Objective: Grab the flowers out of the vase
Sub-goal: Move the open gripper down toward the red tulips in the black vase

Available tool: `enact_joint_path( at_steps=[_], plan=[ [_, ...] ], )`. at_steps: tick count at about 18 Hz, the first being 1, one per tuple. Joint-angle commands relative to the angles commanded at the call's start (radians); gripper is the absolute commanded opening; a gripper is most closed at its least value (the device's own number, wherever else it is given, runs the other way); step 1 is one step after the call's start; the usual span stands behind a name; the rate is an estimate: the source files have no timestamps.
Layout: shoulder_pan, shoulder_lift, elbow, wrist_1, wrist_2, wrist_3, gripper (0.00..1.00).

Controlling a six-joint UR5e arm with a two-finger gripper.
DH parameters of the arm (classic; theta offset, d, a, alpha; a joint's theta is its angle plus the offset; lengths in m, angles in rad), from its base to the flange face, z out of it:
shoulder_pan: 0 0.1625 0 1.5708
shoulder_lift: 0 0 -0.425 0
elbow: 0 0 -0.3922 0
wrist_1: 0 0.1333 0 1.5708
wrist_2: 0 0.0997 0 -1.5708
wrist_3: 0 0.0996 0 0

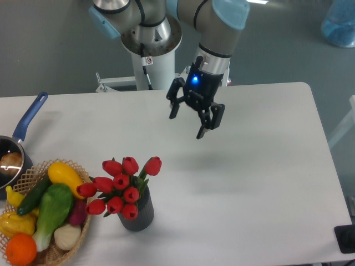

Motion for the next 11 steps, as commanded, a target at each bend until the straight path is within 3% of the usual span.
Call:
enact_joint_path(
  at_steps=[8,11],
  plan=[
    [-0.061,-0.041,0.002,0.009,-0.009,-0.045,1.00],
    [-0.077,-0.074,0.006,0.034,-0.104,-0.045,1.00]
  ],
)
